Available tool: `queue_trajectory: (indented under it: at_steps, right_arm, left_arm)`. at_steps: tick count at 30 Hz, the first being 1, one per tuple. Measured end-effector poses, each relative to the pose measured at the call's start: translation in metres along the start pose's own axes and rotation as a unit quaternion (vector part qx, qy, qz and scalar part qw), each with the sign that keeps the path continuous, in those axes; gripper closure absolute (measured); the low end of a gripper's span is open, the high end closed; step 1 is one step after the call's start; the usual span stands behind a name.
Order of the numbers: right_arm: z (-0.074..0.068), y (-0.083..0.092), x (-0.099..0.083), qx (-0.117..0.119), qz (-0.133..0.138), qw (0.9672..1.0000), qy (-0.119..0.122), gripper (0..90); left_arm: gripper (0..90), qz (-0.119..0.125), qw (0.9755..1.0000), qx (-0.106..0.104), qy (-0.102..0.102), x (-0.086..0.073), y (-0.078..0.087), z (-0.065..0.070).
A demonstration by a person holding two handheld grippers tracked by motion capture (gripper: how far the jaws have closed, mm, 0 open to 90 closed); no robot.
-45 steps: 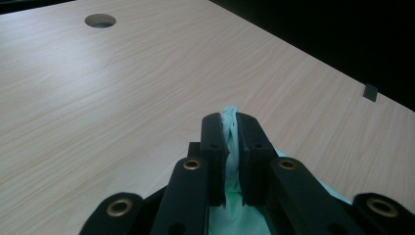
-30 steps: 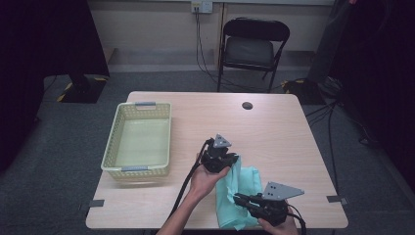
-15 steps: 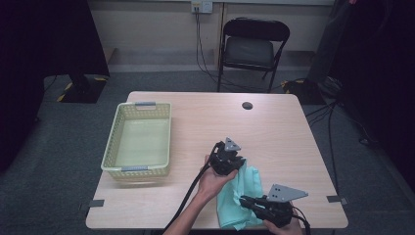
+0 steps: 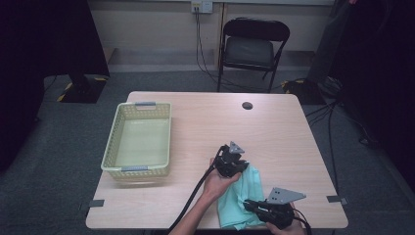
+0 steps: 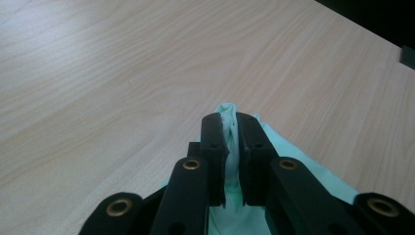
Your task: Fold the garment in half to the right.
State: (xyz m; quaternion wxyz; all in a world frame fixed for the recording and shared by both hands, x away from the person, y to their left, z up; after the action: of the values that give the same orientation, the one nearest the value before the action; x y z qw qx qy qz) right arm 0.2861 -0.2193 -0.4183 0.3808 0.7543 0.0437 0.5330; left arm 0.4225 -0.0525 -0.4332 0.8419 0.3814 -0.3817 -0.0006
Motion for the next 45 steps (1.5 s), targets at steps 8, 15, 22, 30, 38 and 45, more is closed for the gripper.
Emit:
queue_trajectory:
  at_steps: [8,15,22,30,38,45]
  right_arm:
    - [0.007,-0.004,-0.010,-0.002,-0.022,0.9997,-0.006,84.4]
    - [0.010,-0.011,-0.015,-0.009,-0.037,0.9993,-0.006,83.5]
    - [0.007,-0.013,-0.015,-0.014,-0.040,0.9991,0.007,80.2]
    - [0.004,-0.012,-0.014,-0.006,-0.037,0.9993,0.004,64.4]
    - [0.006,-0.010,-0.014,-0.012,-0.030,0.9995,-0.003,44.7]
    - [0.007,-0.008,-0.011,-0.041,-0.030,0.9986,-0.015,27.4]
  left_arm:
    - [83.1,-0.007,1.0000,-0.004,0.005,-0.010,-0.007,-0.006]
    - [82.7,-0.010,0.9999,-0.004,0.004,-0.014,-0.010,-0.009]
    - [82.0,-0.011,0.9999,0.001,-0.008,-0.018,-0.015,-0.010]
    - [75.2,-0.006,0.9999,0.007,-0.008,-0.018,-0.014,-0.011]
    - [52.5,-0.004,0.9997,0.021,0.011,-0.015,-0.008,-0.015]
    - [33.5,0.017,0.9995,0.026,0.004,-0.014,0.001,-0.017]
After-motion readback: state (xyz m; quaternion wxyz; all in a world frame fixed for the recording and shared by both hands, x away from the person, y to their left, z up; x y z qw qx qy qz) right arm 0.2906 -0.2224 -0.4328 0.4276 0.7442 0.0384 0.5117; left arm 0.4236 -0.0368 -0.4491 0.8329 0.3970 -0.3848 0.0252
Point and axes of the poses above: each handheld gripper's, and its own axes: y roughly backward along the jaws, x roughly out of its top, z roughly to its right, the point moved 1 cm from there along -y, roughly forward along the jaws, and after that the axes turned 8 degrees about y, right-handed, at the moved point
